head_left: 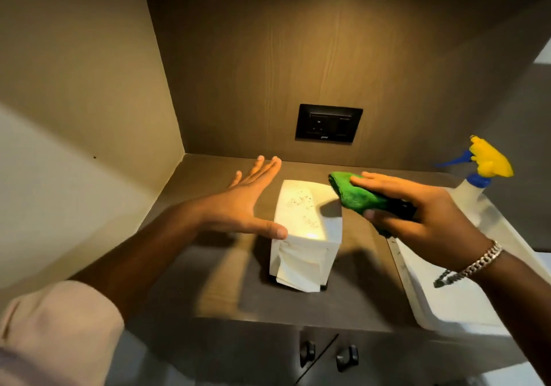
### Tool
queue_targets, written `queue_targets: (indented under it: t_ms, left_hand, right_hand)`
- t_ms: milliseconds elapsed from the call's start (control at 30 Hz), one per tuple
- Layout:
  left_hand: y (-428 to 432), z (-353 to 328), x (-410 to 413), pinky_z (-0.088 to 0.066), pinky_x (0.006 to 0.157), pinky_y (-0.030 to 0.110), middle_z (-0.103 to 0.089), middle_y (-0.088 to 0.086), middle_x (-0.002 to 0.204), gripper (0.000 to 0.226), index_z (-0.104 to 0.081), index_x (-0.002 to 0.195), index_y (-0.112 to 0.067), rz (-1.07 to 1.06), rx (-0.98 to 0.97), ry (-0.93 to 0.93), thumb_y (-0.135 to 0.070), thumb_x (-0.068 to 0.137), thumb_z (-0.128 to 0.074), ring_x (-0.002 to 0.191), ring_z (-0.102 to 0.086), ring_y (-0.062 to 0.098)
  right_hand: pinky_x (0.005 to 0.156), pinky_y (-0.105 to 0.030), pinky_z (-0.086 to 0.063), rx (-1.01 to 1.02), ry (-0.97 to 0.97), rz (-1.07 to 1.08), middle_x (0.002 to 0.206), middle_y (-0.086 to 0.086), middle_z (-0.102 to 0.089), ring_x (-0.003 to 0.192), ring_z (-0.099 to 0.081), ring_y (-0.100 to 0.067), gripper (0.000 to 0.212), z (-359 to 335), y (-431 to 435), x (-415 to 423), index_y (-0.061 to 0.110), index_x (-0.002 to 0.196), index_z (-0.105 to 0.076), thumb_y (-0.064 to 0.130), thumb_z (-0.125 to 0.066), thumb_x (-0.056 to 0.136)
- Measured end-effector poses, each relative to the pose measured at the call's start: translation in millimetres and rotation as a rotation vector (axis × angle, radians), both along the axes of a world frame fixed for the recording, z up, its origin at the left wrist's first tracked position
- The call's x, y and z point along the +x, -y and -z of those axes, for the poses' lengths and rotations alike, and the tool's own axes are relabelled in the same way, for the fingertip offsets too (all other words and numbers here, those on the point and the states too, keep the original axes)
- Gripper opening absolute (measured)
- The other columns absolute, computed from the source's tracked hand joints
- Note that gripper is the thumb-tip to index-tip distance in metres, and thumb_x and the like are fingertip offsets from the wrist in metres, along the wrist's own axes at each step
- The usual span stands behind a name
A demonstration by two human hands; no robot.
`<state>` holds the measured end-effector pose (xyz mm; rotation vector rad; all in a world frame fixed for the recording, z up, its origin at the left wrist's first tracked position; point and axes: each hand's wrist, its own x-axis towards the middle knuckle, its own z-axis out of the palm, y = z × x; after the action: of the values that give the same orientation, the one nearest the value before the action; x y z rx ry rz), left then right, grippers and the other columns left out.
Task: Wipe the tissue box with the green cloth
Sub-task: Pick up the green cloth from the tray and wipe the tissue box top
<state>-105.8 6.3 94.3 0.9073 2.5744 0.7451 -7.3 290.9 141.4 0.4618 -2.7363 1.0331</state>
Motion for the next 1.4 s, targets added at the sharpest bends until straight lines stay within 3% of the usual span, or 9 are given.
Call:
queue_targets:
  t_ms: [267, 433, 600, 733, 967, 1100, 1167, 1267, 1400]
  left_hand:
    - [-8, -3, -32, 0.022, 0.115, 0.051, 0.016, -0.012, 0.16, 0.126, 0.006, 0.15, -0.032, 0.166, -0.126, 0.102, -0.064, 0.058, -0.075, 0.137, 0.033, 0.002]
    - [-7, 6, -38, 0.022, 0.114, 0.051, 0.011, -0.018, 0.16, 0.129, -0.001, 0.15, -0.036, 0.179, -0.081, 0.087, -0.071, 0.05, -0.075, 0.138, 0.03, -0.002]
    - [-7, 6, -39, 0.025, 0.112, 0.049, 0.015, -0.025, 0.156, 0.131, 0.0, 0.148, -0.042, 0.157, -0.072, 0.099, -0.077, 0.045, -0.072, 0.136, 0.033, -0.005]
    - [-7, 7, -37, 0.025, 0.112, 0.052, 0.011, -0.017, 0.161, 0.132, 0.001, 0.149, -0.038, 0.157, -0.088, 0.08, -0.077, 0.045, -0.07, 0.138, 0.033, 0.0]
    - [-7, 5, -31, 0.022, 0.115, 0.051, 0.008, -0.026, 0.157, 0.128, -0.005, 0.149, -0.041, 0.133, -0.014, 0.112, -0.071, 0.046, -0.076, 0.135, 0.032, -0.007]
    - [-5, 6, -30, 0.025, 0.112, 0.046, 0.007, -0.024, 0.158, 0.126, -0.009, 0.149, -0.04, 0.124, 0.024, 0.124, -0.065, 0.047, -0.079, 0.133, 0.031, -0.01]
    - [-5, 5, -29, 0.023, 0.109, 0.044, 0.008, -0.026, 0.156, 0.122, -0.01, 0.149, -0.041, 0.118, 0.057, 0.16, -0.055, 0.051, -0.082, 0.126, 0.028, -0.017]
    - [-7, 7, -28, 0.014, 0.118, 0.05, 0.007, -0.013, 0.162, 0.125, -0.009, 0.148, -0.044, 0.093, 0.063, 0.173, -0.057, 0.048, -0.084, 0.143, 0.023, 0.007]
    - [-7, 10, -26, -0.002, 0.12, 0.053, 0.014, -0.008, 0.162, 0.127, -0.011, 0.142, -0.055, 0.015, 0.094, 0.252, -0.055, 0.043, -0.089, 0.148, 0.011, 0.029]
  right_hand:
    - [0.109, -0.05, -0.039, 0.365, 0.104, -0.073, 0.156, 0.01, -0.026, 0.145, -0.022, -0.026, 0.053, 17, 40, -7, 0.05, 0.136, -0.036, 0.044, -0.053, 0.086]
    - [0.09, -0.051, -0.054, 0.528, -0.001, -0.071, 0.152, 0.007, -0.035, 0.139, -0.033, -0.033, 0.049, 17, 55, -3, 0.05, 0.134, -0.039, 0.053, -0.033, 0.085]
    - [0.1, -0.05, -0.048, 0.578, 0.102, 0.017, 0.156, 0.011, -0.023, 0.142, -0.028, -0.029, 0.055, 7, 53, -17, 0.057, 0.133, -0.025, 0.037, -0.05, 0.089]
    - [0.08, -0.054, -0.058, 0.619, 0.011, -0.002, 0.149, 0.003, -0.041, 0.13, -0.046, -0.038, 0.06, 11, 63, 13, 0.048, 0.134, -0.041, 0.036, -0.061, 0.079]
    - [0.102, -0.047, -0.047, 0.681, 0.083, 0.132, 0.159, 0.009, -0.019, 0.143, -0.027, -0.03, 0.05, 3, 68, -17, 0.055, 0.139, -0.021, 0.042, -0.04, 0.094]
    - [0.072, -0.053, -0.06, 0.732, 0.044, 0.111, 0.146, -0.002, -0.046, 0.124, -0.052, -0.04, 0.074, 9, 83, 19, 0.047, 0.134, -0.04, 0.035, -0.077, 0.071]
    - [0.071, -0.053, -0.06, 0.727, 0.009, 0.063, 0.148, 0.001, -0.044, 0.13, -0.046, -0.04, 0.074, 15, 92, 15, 0.049, 0.135, -0.034, 0.036, -0.074, 0.074]
    - [0.087, -0.051, -0.053, 0.653, -0.017, 0.123, 0.156, 0.008, -0.028, 0.142, -0.027, -0.034, 0.055, 13, 95, -17, 0.054, 0.138, -0.02, 0.041, -0.047, 0.092]
    - [0.099, -0.046, -0.045, 0.642, 0.069, 0.245, 0.157, 0.004, -0.027, 0.14, -0.031, -0.034, 0.046, 8, 82, -35, 0.05, 0.139, -0.027, 0.042, -0.039, 0.096]
